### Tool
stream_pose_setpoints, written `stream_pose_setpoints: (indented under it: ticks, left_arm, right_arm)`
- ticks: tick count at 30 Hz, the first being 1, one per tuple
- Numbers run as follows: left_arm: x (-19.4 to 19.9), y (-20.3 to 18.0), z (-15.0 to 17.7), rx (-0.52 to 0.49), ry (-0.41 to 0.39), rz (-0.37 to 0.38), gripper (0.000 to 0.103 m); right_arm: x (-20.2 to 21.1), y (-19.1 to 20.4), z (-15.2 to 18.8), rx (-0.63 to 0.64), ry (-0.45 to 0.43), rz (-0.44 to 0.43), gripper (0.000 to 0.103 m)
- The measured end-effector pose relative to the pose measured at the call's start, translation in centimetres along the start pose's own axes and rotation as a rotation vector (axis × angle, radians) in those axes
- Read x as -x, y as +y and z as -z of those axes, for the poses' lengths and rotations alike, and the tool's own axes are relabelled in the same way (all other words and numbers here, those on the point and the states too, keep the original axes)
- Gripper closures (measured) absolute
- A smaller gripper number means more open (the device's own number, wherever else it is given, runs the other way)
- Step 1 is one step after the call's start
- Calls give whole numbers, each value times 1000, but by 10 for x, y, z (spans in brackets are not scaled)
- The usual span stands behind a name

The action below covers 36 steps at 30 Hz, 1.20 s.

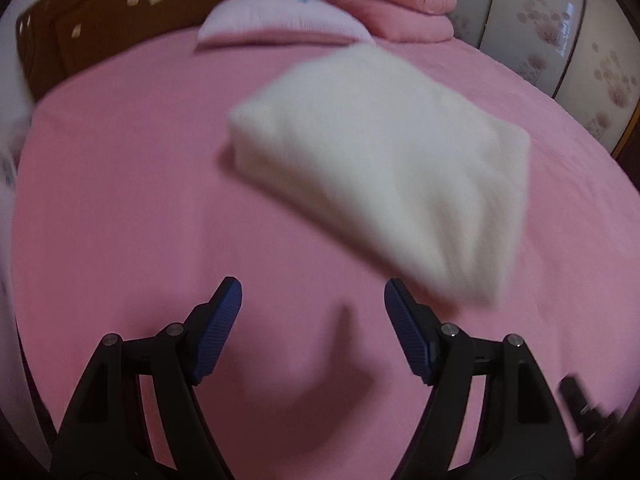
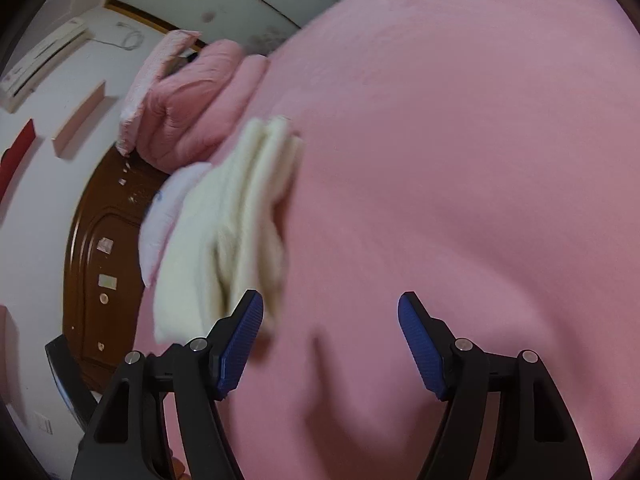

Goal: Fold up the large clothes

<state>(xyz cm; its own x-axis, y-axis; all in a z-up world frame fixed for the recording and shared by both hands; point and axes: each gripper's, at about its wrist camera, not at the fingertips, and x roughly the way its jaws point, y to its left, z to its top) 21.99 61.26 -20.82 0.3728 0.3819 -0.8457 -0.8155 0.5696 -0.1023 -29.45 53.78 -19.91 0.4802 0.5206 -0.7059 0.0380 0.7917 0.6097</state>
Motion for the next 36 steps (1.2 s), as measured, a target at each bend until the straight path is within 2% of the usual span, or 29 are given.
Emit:
stream_pose_setpoints:
  ticks: [3,7,10,13,15,17,21,24,26,31,36]
  left_arm:
    - [26,-15,35,-5,46,-1,32]
    - [58,-53,93,-147,141,-7,32]
    - [87,-76,139,-266,186,-21,32]
    - [130,-95,185,-361,270,-5,32]
    - [165,-111,208,-413,323,43,32]
    - [201,-125,225,-462,337,82,32]
    - [279,-161,263,-530,334,174,32]
    - [321,-188,284,-514,379,231,32]
    - [343,-208,284,-513,390,261,32]
    - [404,-244,287,-616,277,283,32]
    - [448,-257,284,-627,225,340,32]
  right_arm:
    - [51,-38,32,42,56,53,32]
    - [116,-90,68,164,138,130,30]
    - [164,-129,92,242,176,234,17]
    - [215,-165,105,221,256,279,12]
    - [253,-183,107,169,297,267,8]
    - [295,-197,105,138,305,282,4]
    - [372,-207,94,133,250,355,3]
    - [421,-209,84,131,190,411,2]
    - [447,-210,77,117,159,432,1]
    - [490,-198,68,111,107,466,1]
    - [520,-176,73,189,114,433,1]
